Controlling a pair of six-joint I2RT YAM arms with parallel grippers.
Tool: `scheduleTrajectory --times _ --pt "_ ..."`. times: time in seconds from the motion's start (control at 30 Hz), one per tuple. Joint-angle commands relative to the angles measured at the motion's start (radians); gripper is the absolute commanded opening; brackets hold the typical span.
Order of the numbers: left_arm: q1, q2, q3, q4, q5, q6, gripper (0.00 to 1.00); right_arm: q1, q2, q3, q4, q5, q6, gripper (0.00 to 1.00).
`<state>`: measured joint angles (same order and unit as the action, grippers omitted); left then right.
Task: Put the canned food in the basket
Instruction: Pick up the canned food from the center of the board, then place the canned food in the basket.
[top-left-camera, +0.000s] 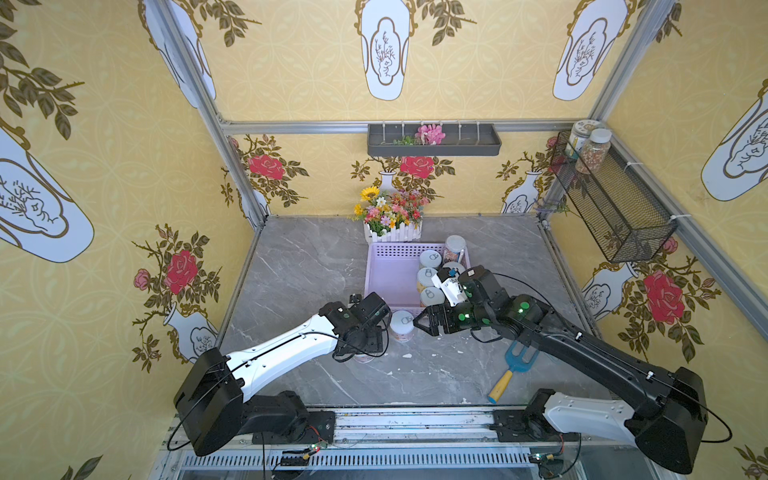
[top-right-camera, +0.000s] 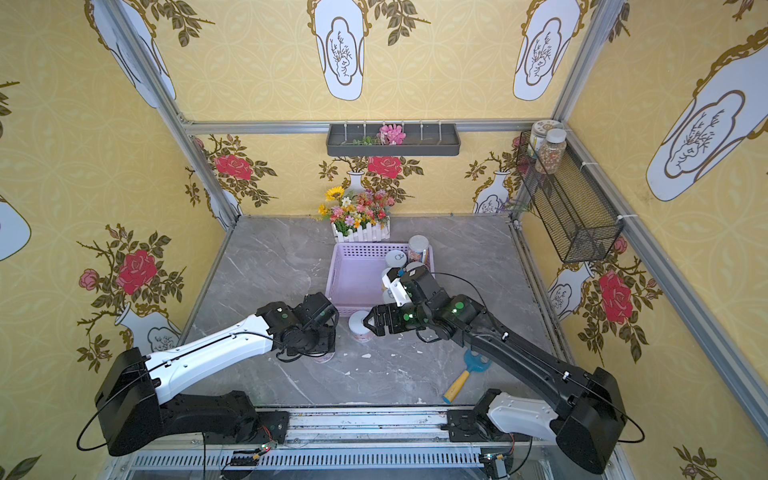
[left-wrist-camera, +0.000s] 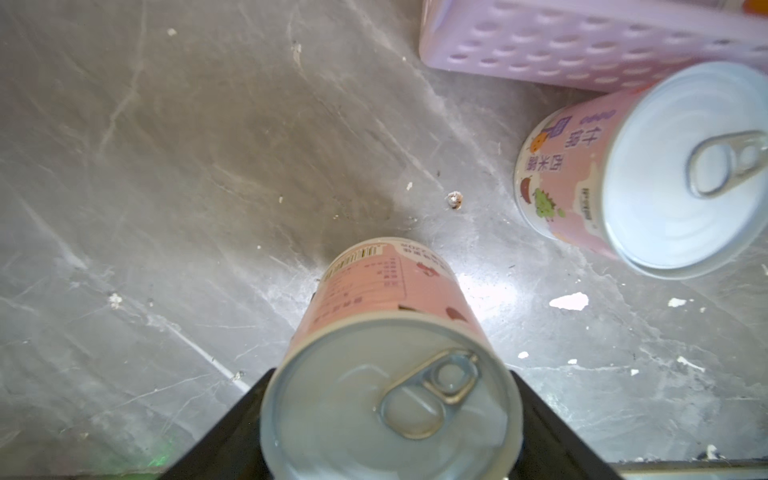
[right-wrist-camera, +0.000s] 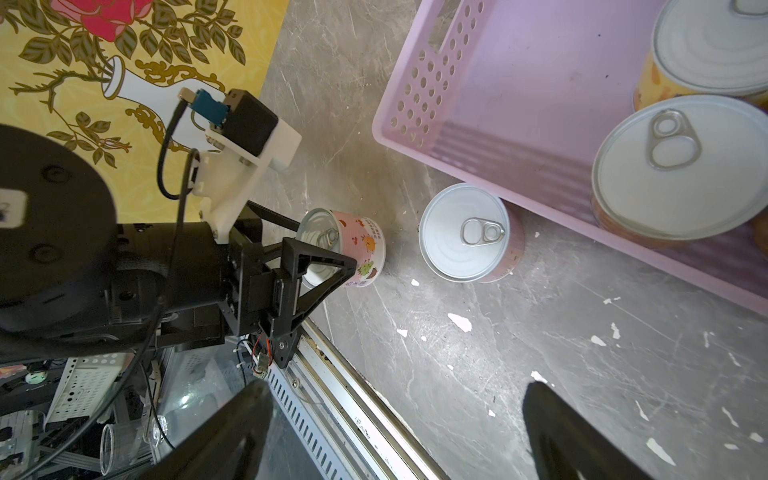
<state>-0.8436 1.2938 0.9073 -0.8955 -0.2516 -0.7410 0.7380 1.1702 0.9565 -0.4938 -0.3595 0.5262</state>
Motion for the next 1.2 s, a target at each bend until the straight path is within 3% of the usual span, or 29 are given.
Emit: scheduleTrajectory --times 0.0,0.27,0.8,1.17 --pt "0.0 -0.027 0.051 -0.058 -0.017 0.036 0.78 -0.003 -0.004 0.007 0.031 0.009 0.0 0.98" --pt "0.003 -0.014 0.254 -0.131 -0.039 0.136 0.78 -0.016 -0.014 0.015 0.066 0.001 0.0 0.99" --pt "0.143 0.269 0.535 0.013 0.079 0.375 0.76 -0.034 -0.059 0.03 0.082 0.211 -0.029 0.97" --pt "0.187 0.547 0.791 0.038 0.069 0.471 0.77 -0.176 0.029 0.082 0.113 0.027 -0.097 0.97"
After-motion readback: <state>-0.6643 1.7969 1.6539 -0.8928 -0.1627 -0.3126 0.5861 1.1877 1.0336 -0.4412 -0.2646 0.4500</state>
